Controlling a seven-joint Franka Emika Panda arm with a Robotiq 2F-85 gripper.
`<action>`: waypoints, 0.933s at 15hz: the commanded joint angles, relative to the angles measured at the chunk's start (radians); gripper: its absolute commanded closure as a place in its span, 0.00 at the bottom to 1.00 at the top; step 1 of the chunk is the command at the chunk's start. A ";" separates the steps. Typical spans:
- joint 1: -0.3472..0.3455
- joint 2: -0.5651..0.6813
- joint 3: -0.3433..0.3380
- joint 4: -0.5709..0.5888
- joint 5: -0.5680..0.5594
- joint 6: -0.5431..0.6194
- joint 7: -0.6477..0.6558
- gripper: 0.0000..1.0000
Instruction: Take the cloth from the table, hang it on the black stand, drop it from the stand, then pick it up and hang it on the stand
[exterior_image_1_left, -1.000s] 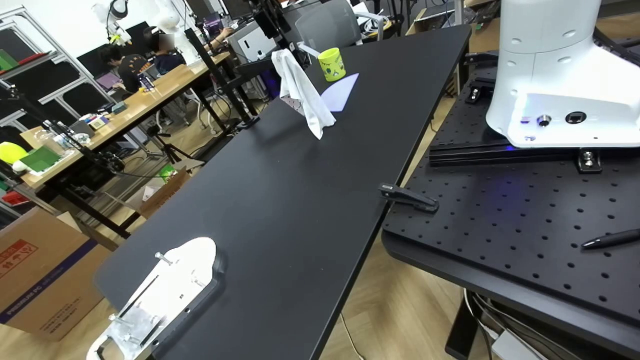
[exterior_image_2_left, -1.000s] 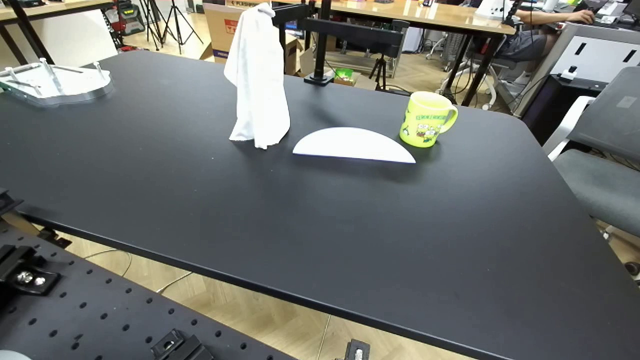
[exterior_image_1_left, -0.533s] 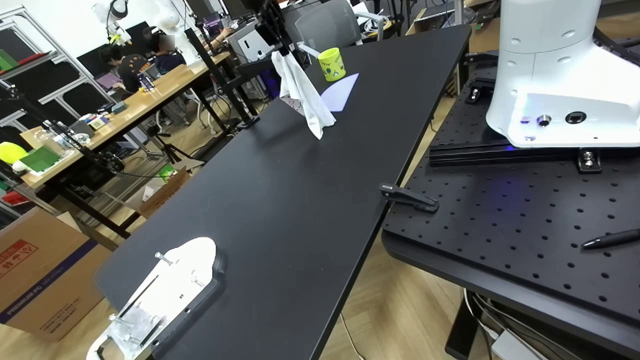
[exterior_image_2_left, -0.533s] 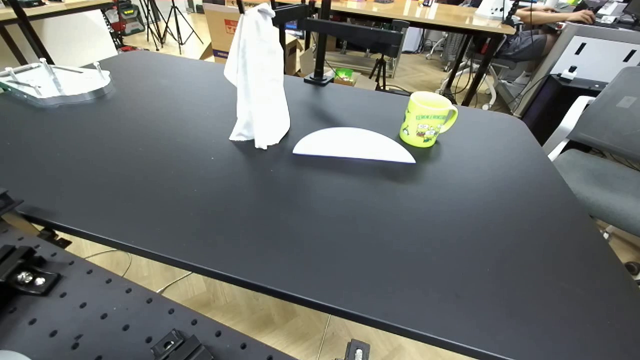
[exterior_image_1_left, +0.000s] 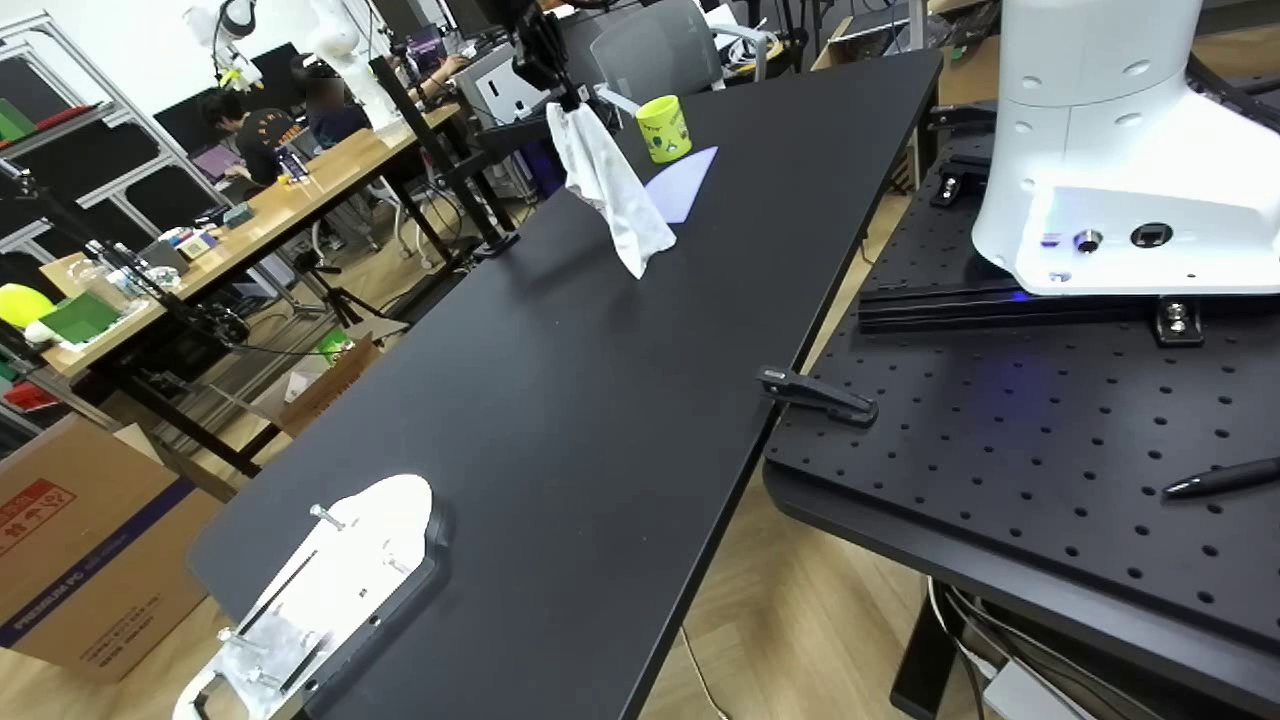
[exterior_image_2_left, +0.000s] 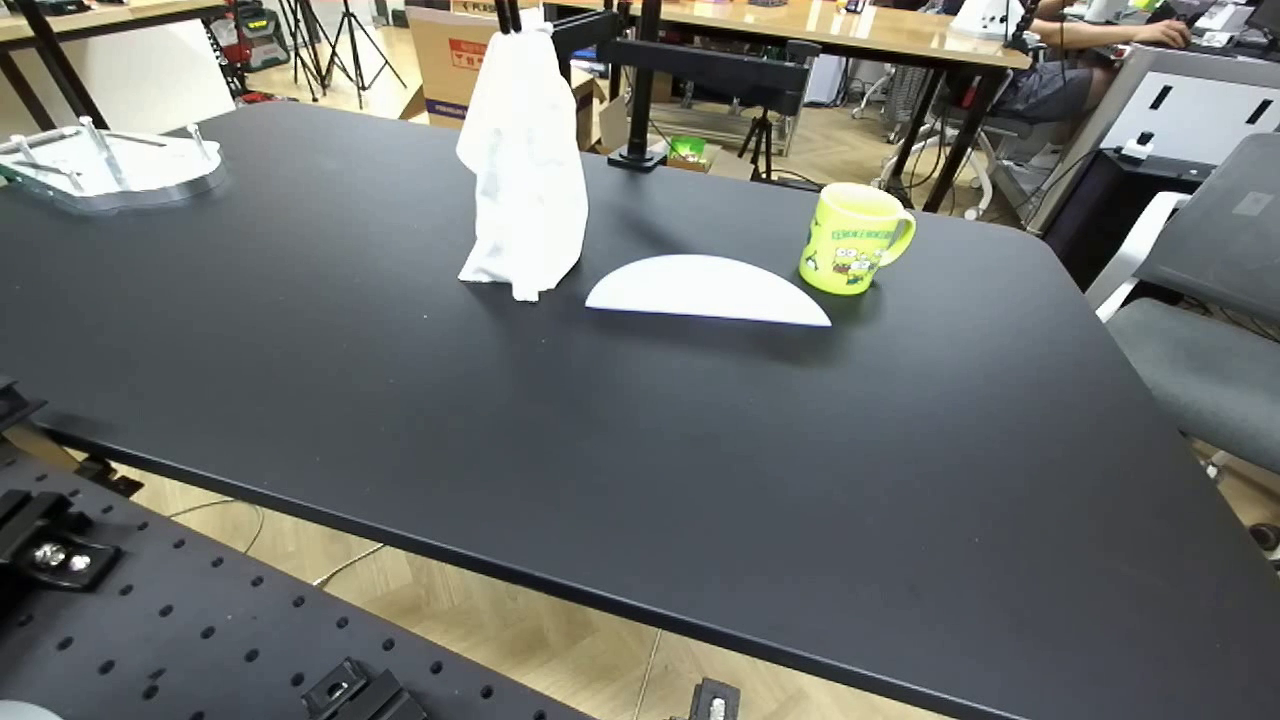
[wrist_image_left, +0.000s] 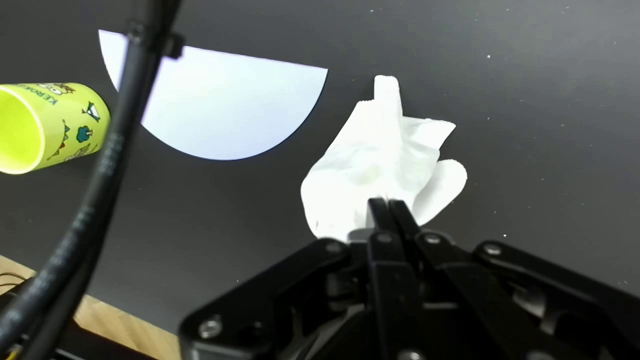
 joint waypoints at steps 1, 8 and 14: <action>-0.002 0.010 -0.002 0.023 0.009 0.004 0.015 1.00; 0.024 -0.037 0.028 0.006 0.044 -0.035 -0.035 0.99; 0.069 -0.121 0.070 -0.034 0.062 -0.124 -0.035 0.99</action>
